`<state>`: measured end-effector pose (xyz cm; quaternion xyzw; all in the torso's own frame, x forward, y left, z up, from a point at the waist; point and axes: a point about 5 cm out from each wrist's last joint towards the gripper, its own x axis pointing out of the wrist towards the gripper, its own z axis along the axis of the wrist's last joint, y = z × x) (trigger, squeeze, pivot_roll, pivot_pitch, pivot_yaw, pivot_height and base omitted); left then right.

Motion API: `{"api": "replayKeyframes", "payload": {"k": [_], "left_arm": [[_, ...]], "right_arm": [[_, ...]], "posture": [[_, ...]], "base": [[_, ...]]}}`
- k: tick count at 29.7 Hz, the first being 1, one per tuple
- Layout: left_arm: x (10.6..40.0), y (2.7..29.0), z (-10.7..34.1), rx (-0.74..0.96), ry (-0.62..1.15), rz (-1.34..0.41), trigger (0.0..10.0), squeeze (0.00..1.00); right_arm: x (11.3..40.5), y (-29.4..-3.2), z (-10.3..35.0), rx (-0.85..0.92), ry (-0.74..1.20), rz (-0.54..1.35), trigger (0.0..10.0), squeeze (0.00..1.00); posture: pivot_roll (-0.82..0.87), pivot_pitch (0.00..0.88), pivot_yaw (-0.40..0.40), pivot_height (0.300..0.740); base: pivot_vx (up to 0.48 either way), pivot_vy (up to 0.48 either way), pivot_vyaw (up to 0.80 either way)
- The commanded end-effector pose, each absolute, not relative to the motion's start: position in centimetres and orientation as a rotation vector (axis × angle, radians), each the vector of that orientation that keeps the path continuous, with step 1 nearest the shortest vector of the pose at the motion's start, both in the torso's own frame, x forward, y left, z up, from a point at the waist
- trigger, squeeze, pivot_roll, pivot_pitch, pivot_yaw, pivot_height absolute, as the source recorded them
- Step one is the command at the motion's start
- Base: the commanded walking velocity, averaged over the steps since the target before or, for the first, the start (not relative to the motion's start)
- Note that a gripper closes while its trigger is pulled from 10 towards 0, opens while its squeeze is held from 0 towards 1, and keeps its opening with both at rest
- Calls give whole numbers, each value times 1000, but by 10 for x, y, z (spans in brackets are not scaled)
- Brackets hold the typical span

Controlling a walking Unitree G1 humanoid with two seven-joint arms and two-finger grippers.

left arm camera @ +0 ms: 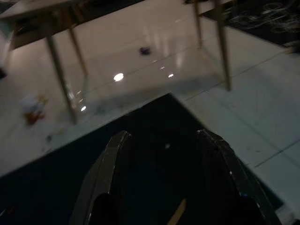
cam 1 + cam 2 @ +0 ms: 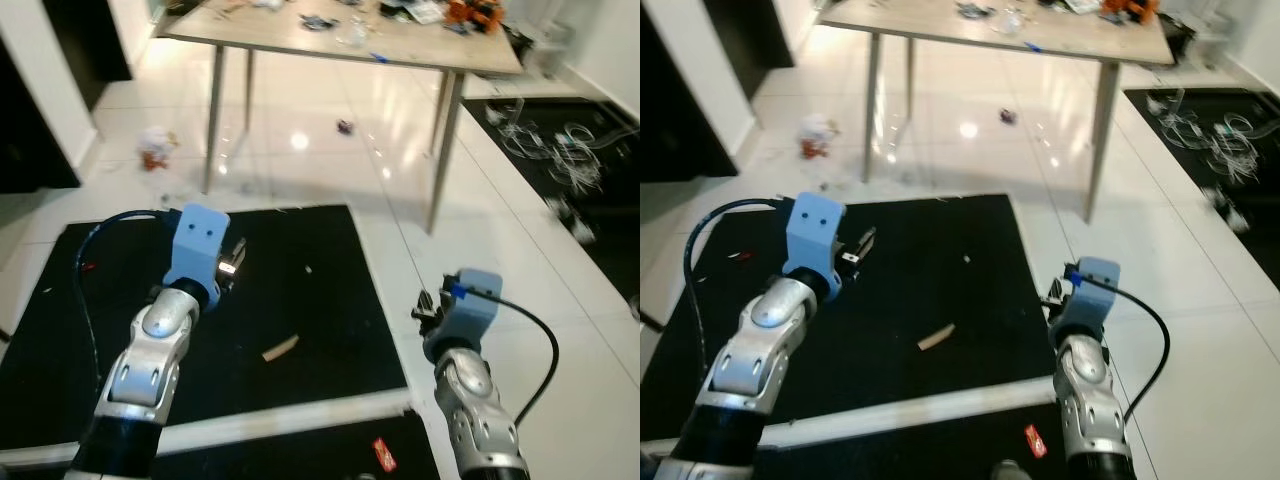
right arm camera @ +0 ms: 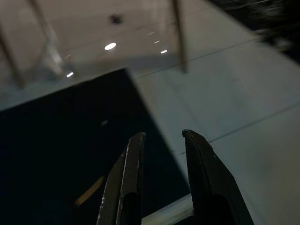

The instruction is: Picking trash to rubbish bin

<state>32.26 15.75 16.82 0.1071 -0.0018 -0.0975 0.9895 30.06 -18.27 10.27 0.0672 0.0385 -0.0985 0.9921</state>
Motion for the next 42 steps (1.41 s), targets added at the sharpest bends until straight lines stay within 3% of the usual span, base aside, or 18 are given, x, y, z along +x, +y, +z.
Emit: {"api": "replayKeyframes", "payload": {"k": [1,42], "left_arm": [[321,157,167,197,-3,-215,10000,0],[321,156,171,184,-22,-234,10000,0]], "right_arm": [[300,-186,101,113,81,-221,10000,0],[299,-183,99,51,84,-192,10000,0]], "posture": [[-35,143,24,740],[-27,152,30,740]], "base": [[0,0,0],[325,0,0]]}}
